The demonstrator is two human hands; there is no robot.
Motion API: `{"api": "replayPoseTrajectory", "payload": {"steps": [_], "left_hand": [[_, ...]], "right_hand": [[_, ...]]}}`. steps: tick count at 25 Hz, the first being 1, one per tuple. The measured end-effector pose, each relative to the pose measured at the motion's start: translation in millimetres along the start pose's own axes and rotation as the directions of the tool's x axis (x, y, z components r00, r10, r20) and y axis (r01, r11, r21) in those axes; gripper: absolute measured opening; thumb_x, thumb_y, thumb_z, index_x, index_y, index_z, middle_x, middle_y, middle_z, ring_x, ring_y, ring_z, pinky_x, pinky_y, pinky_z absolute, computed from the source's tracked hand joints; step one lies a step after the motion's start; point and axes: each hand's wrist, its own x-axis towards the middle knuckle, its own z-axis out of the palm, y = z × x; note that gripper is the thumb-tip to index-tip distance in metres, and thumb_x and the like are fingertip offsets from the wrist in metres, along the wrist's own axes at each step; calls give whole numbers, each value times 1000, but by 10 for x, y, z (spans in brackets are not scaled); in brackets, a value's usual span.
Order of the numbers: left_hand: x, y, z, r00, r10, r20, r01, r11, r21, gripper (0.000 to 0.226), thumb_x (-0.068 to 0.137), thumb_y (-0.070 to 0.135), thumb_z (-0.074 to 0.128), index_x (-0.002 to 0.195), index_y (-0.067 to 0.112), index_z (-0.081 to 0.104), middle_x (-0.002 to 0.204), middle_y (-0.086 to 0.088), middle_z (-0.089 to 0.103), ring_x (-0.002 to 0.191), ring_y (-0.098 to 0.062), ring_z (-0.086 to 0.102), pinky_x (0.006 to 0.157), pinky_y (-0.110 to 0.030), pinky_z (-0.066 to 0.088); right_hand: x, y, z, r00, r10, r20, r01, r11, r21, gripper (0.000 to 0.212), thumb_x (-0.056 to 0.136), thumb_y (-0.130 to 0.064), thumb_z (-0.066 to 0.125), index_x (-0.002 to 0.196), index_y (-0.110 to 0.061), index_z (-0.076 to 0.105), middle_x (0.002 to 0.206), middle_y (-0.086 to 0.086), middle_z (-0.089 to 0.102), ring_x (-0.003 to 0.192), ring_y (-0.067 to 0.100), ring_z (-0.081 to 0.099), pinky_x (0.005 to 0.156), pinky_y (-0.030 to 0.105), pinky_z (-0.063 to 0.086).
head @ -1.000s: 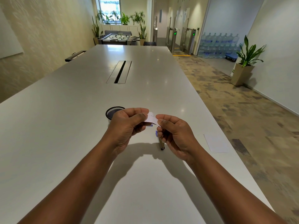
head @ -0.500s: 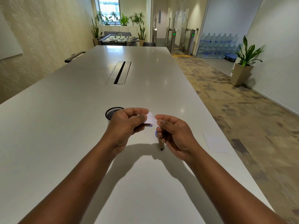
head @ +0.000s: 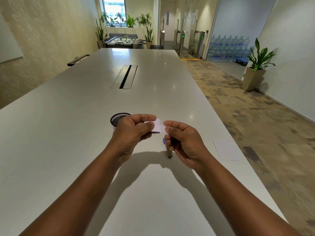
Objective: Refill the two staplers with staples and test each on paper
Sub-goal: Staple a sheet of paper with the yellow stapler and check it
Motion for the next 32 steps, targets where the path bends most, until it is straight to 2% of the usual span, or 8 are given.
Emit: {"api": "replayPoseTrajectory", "payload": {"steps": [8, 12, 15, 19, 22, 26, 29, 32], "left_hand": [[-15, 7, 22, 995, 95, 2, -95, 985, 141, 19, 92, 3, 70, 106, 14, 77, 78, 1, 78, 76, -13, 70, 73, -24, 58], [-13, 0, 26, 988, 154, 10, -152, 961, 233, 21, 91, 3, 69, 108, 14, 77, 58, 15, 64, 66, -11, 60, 78, -33, 57], [-10, -15, 32, 981, 194, 27, -194, 942, 272, 22, 92, 1, 68, 110, 12, 75, 51, 21, 58, 57, -1, 56, 74, -27, 56], [-17, -37, 29, 977, 211, 38, -213, 938, 274, 22, 92, 1, 67, 109, 13, 75, 55, 21, 62, 61, 0, 60, 71, -20, 56], [-23, -40, 31, 981, 191, 30, -193, 953, 235, 22, 92, 0, 68, 108, 13, 76, 58, 17, 65, 66, -6, 61, 74, -25, 57], [-27, -29, 39, 992, 123, 14, -124, 984, 128, 21, 92, 1, 68, 105, 15, 76, 76, 0, 75, 77, -12, 68, 74, -24, 59], [-36, -17, 53, 999, 43, 14, -44, 999, 28, 19, 93, 2, 67, 106, 13, 75, 92, -17, 73, 87, -17, 72, 72, -20, 58], [-32, -2, 59, 1000, -23, 9, 23, 998, -54, 18, 92, 1, 67, 105, 10, 75, 96, -11, 78, 84, -17, 75, 69, -20, 57]], "right_hand": [[6, -8, -19, 1000, -2, -12, 2, 1000, 7, 16, 91, 2, 68, 101, -6, 77, 74, 8, 69, 61, 18, 62, 57, 25, 53], [-9, -12, -22, 1000, -11, -24, 11, 1000, -1, 17, 90, 3, 67, 98, -8, 77, 74, 8, 70, 61, 18, 62, 56, 25, 53], [-14, -24, -23, 999, -19, -39, 18, 1000, -16, 18, 90, 4, 66, 100, -8, 76, 75, 8, 70, 61, 19, 62, 55, 25, 53], [-25, -29, -14, 998, -28, -50, 26, 999, -27, 18, 91, 5, 66, 102, -6, 74, 77, 10, 70, 61, 19, 61, 55, 25, 52], [-34, -36, -8, 998, -34, -53, 32, 999, -25, 18, 91, 5, 66, 102, -6, 74, 77, 10, 70, 61, 18, 61, 55, 25, 52], [-46, -41, 2, 998, -38, -59, 37, 999, -25, 18, 91, 5, 66, 104, -5, 73, 74, 7, 70, 60, 17, 62, 54, 24, 51], [-58, -53, 1, 997, -39, -63, 38, 999, -23, 18, 91, 5, 66, 105, -3, 73, 74, 8, 70, 60, 16, 62, 55, 24, 52], [-69, -63, 1, 997, -42, -59, 41, 999, -23, 17, 91, 5, 67, 106, -1, 72, 73, 9, 70, 61, 16, 62, 55, 24, 52]]}}
